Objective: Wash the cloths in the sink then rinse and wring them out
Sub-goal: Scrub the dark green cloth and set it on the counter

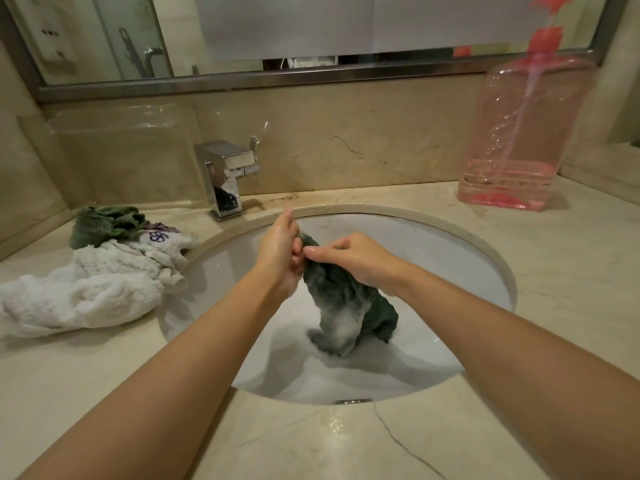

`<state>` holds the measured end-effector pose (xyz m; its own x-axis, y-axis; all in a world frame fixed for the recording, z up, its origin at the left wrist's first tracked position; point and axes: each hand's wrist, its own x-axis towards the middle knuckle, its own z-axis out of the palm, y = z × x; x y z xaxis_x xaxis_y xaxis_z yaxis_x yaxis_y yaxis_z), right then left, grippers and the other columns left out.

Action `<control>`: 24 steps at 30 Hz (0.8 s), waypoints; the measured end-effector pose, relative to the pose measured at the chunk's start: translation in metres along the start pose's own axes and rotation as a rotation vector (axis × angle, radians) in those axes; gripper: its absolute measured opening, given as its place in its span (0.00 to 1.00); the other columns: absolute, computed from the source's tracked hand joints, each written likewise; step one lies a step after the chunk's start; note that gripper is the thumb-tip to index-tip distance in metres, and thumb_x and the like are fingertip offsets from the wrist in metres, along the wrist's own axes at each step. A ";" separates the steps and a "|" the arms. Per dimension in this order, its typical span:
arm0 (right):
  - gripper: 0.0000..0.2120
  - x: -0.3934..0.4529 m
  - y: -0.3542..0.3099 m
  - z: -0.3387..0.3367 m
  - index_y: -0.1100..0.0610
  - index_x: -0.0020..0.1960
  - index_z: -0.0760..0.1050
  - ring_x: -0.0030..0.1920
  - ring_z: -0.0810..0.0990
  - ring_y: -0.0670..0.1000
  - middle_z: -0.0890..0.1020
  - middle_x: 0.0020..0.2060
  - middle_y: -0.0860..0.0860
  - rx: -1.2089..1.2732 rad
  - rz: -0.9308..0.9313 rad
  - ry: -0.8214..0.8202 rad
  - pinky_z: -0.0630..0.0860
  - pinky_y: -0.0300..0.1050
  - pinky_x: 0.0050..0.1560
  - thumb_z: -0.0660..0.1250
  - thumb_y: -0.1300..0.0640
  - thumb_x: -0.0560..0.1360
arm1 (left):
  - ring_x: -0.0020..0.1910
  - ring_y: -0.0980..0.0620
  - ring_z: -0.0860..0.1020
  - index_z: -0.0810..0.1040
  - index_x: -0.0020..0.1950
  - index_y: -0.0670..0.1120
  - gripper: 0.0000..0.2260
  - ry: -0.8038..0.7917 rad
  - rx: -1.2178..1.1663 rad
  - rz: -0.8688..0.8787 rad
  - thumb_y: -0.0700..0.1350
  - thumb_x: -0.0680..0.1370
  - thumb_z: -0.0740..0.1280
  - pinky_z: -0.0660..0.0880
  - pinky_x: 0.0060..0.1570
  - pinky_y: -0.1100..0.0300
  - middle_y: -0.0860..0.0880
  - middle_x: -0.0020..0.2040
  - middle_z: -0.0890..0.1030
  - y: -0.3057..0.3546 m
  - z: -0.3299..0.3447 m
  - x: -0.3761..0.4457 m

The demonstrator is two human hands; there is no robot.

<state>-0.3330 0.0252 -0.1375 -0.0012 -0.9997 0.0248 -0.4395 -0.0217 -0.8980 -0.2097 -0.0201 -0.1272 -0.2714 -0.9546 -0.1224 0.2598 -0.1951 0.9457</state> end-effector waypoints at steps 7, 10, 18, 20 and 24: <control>0.12 0.001 0.000 -0.008 0.56 0.48 0.79 0.46 0.83 0.52 0.84 0.43 0.53 0.475 -0.050 0.314 0.79 0.46 0.51 0.63 0.48 0.79 | 0.48 0.47 0.78 0.77 0.52 0.43 0.30 -0.183 0.442 -0.035 0.67 0.79 0.49 0.73 0.54 0.53 0.44 0.47 0.80 -0.006 0.006 0.001; 0.14 0.003 -0.003 -0.012 0.57 0.48 0.78 0.47 0.83 0.54 0.83 0.44 0.54 0.685 0.035 0.421 0.79 0.48 0.49 0.63 0.46 0.79 | 0.46 0.54 0.80 0.80 0.46 0.50 0.27 -0.290 0.573 -0.026 0.63 0.81 0.46 0.73 0.50 0.58 0.52 0.43 0.83 -0.013 0.008 -0.002; 0.14 0.005 0.005 -0.017 0.55 0.44 0.75 0.44 0.77 0.51 0.78 0.38 0.50 0.191 -0.019 0.674 0.72 0.44 0.43 0.58 0.48 0.82 | 0.48 0.42 0.82 0.80 0.47 0.42 0.26 -0.055 0.608 0.047 0.62 0.81 0.53 0.77 0.56 0.50 0.41 0.46 0.83 -0.008 0.002 0.003; 0.16 0.002 0.002 -0.017 0.55 0.38 0.72 0.37 0.72 0.49 0.74 0.32 0.49 0.127 -0.052 0.729 0.66 0.40 0.35 0.59 0.48 0.81 | 0.47 0.41 0.82 0.80 0.44 0.42 0.23 0.031 0.514 0.047 0.61 0.79 0.59 0.76 0.58 0.47 0.40 0.46 0.83 -0.006 0.003 0.007; 0.12 -0.010 -0.018 0.008 0.53 0.41 0.76 0.37 0.76 0.44 0.77 0.33 0.47 0.114 -0.245 0.614 0.71 0.36 0.36 0.62 0.49 0.80 | 0.49 0.44 0.80 0.79 0.47 0.44 0.17 0.032 0.317 0.022 0.58 0.77 0.65 0.75 0.56 0.51 0.44 0.47 0.83 -0.004 0.003 0.000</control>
<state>-0.3181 0.0355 -0.1246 -0.4390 -0.7785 0.4486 -0.3942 -0.2818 -0.8748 -0.2139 -0.0183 -0.1304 -0.2384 -0.9655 -0.1051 -0.0375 -0.0990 0.9944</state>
